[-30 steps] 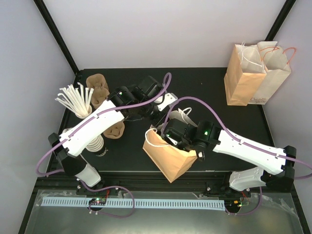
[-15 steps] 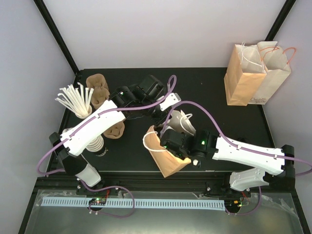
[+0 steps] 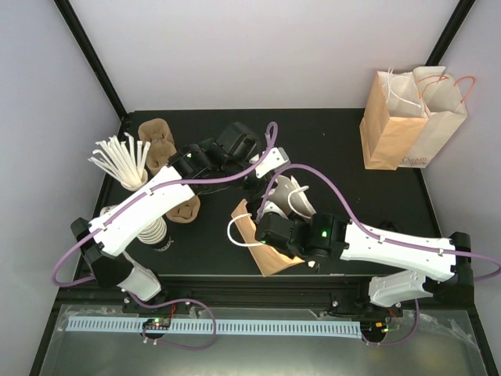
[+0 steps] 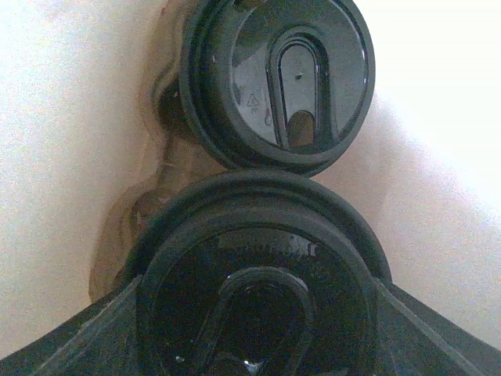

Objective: Pack the takeout coffee

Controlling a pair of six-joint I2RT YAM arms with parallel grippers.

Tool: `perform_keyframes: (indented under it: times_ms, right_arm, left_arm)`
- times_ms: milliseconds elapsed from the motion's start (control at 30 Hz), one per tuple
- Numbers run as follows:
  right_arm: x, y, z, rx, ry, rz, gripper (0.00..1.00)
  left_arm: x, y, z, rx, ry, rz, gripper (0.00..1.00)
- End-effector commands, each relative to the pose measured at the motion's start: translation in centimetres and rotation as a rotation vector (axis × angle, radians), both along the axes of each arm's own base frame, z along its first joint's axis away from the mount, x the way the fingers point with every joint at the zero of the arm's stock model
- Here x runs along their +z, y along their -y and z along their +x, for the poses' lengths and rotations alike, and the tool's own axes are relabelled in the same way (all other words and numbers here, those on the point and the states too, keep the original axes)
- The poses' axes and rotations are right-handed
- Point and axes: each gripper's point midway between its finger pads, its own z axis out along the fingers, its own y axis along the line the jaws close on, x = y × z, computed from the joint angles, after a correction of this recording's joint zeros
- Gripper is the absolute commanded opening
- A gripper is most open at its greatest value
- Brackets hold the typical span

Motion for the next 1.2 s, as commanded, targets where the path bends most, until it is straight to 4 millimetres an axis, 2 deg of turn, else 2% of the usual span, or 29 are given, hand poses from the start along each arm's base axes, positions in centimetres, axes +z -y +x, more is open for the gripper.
perform_keyframes:
  times_ms: [0,267,567,833,1167]
  right_arm:
    - [2.4,-0.7,0.3,0.012,0.06,0.085,0.11]
    - [2.7,0.6,-0.1,0.09,0.081,0.059,0.13]
    - [2.0,1.8,-0.3,0.109,0.064,0.053,0.12]
    - [1.5,1.9,0.3,0.106,0.046,0.042,0.15]
    - [2.1,2.6,1.0,0.164,0.028,0.032,0.16]
  left_arm:
    - [0.6,0.6,0.0,-0.004,0.008,-0.053,0.01]
    - [0.2,0.3,-1.1,0.014,-0.041,-0.108,0.01]
    - [-0.6,-0.2,-2.0,0.03,-0.091,-0.122,0.01]
    - [-0.5,-0.4,-2.0,0.041,-0.087,-0.13,0.02]
    - [0.3,0.9,-0.9,0.039,-0.063,-0.165,0.02]
